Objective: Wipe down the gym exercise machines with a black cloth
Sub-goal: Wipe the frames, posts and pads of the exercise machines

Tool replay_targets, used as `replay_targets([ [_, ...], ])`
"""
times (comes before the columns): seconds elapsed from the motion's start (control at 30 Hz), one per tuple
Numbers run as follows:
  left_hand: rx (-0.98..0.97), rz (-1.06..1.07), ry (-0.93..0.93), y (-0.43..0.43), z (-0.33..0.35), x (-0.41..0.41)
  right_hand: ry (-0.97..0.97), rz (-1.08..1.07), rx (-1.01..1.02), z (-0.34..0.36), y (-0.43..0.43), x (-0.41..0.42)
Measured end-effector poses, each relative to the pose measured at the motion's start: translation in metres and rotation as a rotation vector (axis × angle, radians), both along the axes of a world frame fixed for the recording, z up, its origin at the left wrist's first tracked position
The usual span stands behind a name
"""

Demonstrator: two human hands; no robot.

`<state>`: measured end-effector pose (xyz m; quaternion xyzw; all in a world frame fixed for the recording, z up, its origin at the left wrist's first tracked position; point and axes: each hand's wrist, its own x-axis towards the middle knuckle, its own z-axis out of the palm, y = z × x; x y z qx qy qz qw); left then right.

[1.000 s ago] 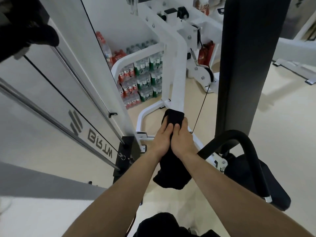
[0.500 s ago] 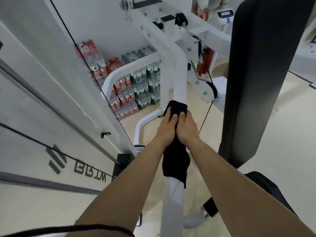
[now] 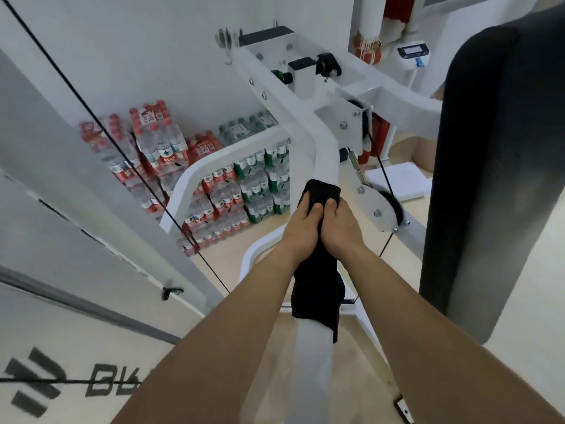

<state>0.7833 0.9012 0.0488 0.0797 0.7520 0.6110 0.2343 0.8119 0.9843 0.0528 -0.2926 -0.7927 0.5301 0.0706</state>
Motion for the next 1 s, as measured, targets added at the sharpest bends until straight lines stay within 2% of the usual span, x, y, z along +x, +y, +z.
replay_targets([
  [0.43,-0.102,0.022,0.066,0.073,0.008,-0.128,0.027,0.046,-0.045,0.002,0.077,-0.134],
  [0.57,-0.18,0.089,0.077,0.094,0.003,-0.166,0.028,0.117,-0.085,0.007,0.094,-0.17],
  [0.83,-0.085,0.353,0.093,0.122,0.003,-0.226,-0.067,0.221,-0.07,0.025,0.112,-0.227],
  [1.0,-0.056,0.361,0.087,0.121,-0.003,-0.243,-0.059,0.219,0.057,0.026,0.113,-0.235],
])
